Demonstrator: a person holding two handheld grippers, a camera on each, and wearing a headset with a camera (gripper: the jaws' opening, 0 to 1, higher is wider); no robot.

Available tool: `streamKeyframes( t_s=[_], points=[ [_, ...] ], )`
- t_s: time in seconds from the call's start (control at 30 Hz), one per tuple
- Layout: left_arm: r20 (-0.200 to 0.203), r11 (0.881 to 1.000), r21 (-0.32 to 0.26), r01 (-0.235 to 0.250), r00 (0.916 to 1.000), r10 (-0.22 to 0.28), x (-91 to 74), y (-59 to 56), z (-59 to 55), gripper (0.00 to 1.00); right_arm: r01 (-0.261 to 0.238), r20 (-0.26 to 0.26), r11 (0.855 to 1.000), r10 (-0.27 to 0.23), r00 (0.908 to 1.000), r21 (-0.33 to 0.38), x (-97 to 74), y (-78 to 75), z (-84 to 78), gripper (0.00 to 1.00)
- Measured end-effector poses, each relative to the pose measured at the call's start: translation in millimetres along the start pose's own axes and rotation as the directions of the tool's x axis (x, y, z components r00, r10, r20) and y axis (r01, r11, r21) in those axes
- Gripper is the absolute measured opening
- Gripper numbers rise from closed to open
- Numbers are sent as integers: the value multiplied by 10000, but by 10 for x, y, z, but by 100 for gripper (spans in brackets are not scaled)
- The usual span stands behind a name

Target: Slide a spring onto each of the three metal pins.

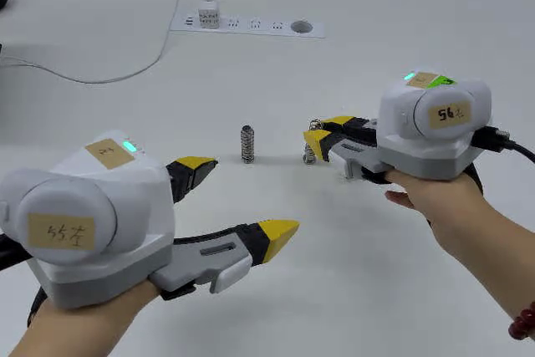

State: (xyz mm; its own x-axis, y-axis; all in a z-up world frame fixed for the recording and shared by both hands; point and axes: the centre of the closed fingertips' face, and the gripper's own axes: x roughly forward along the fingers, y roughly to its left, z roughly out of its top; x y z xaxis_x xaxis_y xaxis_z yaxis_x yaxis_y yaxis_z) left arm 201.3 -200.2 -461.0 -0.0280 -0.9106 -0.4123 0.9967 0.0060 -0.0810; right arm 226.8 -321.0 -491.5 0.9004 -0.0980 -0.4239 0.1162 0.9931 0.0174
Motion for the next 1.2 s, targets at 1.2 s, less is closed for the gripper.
streamKeyframes(
  t_s=[1.2],
  points=[
    [26,9979,625,168,9999,-170,102,-73,54,64,-167,77,9946,160,9998,1021,-343,46,133,35]
  ],
)
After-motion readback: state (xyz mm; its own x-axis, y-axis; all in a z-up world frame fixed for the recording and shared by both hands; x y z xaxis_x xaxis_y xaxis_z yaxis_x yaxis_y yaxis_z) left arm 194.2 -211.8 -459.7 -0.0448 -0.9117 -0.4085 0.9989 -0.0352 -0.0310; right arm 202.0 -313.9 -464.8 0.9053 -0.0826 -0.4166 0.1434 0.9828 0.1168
